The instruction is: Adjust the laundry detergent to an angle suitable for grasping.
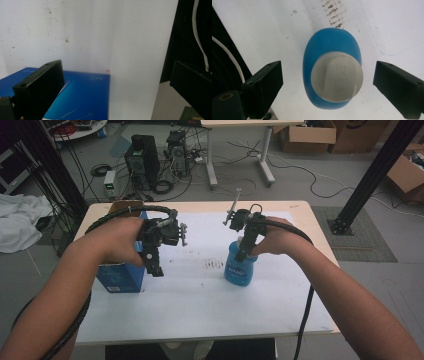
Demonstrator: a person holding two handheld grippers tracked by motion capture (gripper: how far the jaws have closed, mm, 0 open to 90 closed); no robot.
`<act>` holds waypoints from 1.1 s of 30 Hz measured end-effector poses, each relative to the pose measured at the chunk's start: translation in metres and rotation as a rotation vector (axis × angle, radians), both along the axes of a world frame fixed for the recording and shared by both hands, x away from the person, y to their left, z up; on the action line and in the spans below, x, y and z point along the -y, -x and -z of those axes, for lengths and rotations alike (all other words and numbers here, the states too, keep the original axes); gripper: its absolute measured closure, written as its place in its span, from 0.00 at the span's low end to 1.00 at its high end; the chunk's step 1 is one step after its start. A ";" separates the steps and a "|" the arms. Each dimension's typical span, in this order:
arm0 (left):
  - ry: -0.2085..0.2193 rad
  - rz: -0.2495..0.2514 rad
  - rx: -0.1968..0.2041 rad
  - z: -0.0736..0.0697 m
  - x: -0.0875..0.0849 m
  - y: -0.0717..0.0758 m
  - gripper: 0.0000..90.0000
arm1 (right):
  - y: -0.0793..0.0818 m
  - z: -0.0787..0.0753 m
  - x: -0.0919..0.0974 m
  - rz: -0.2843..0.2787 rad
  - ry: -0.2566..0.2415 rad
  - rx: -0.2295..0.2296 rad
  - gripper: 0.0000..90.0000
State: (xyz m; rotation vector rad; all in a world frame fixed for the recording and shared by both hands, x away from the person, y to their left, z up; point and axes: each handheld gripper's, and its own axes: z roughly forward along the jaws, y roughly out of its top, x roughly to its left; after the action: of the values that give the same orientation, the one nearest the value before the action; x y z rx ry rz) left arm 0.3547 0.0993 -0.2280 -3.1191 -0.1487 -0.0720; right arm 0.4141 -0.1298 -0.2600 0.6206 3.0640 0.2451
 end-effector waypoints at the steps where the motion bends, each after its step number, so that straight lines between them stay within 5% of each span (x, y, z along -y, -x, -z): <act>1: -0.002 0.001 -0.001 0.000 0.000 0.000 0.00 | 0.000 0.000 0.000 -0.004 -0.001 0.000 0.09; 24: -0.007 0.002 -0.007 0.000 0.005 -0.004 0.00 | -0.002 -0.024 0.014 -0.153 -0.044 0.013 0.00; 33: -0.017 0.001 -0.008 -0.002 0.004 -0.004 0.00 | -0.017 -0.057 0.012 -0.245 -0.023 0.031 0.00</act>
State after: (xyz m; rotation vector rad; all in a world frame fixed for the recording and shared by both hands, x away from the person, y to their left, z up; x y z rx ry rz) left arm 0.3584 0.0953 -0.2265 -3.1024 -0.1463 -0.0603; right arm 0.4307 -0.1413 -0.2033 0.2377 3.1071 0.2886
